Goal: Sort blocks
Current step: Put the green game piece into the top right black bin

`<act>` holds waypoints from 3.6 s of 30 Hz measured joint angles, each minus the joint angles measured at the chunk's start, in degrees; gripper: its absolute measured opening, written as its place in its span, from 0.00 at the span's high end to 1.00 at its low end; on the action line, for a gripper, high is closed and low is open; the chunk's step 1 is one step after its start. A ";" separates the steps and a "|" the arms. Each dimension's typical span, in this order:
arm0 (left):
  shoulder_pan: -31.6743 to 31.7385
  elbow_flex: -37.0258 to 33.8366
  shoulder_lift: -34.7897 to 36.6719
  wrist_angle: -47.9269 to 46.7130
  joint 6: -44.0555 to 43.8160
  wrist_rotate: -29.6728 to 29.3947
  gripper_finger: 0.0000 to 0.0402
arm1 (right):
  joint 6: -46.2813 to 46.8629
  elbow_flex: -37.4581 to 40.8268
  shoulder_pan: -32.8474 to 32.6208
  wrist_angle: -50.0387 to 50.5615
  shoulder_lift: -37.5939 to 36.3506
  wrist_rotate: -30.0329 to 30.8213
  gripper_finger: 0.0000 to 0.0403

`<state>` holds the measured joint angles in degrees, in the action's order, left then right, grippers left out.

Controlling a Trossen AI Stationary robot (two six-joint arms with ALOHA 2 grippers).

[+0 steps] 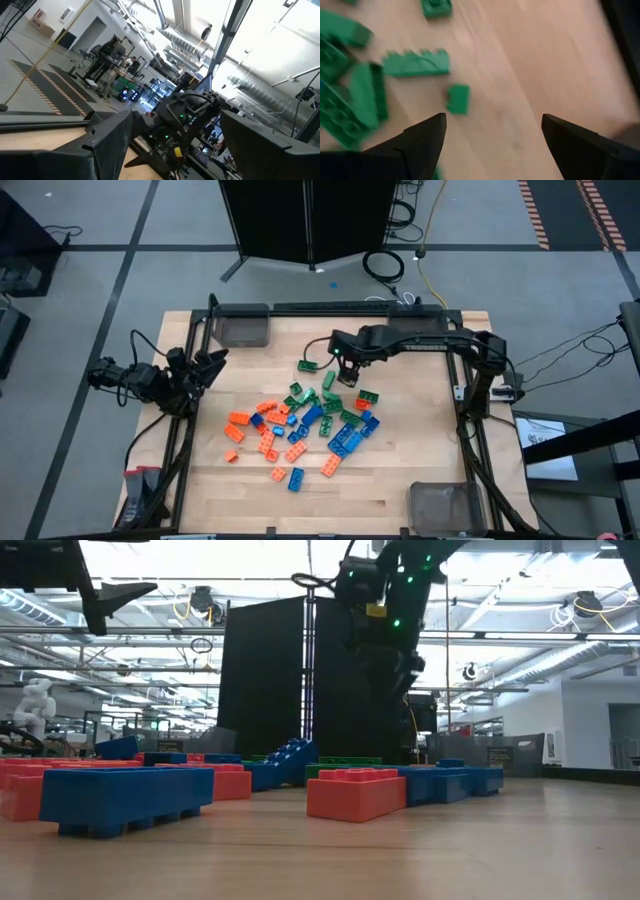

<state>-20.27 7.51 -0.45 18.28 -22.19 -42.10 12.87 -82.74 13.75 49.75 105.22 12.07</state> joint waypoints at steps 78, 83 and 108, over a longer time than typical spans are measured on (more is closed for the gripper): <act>0.00 0.00 -0.04 -20.96 -21.02 -6.15 0.24 | 8.68 -1.14 33.24 18.59 -7.90 7.02 0.58; 0.00 0.00 -0.04 -20.96 -20.99 -6.15 0.24 | 7.23 -1.14 33.45 18.27 -6.96 4.31 0.48; 0.00 0.00 -0.02 -23.46 -21.03 -4.84 0.24 | -10.57 -10.25 4.99 -20.18 6.85 -16.66 0.42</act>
<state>-20.27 7.51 -0.47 -5.18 -43.22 -46.94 2.31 -92.99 18.73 29.58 112.07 -4.59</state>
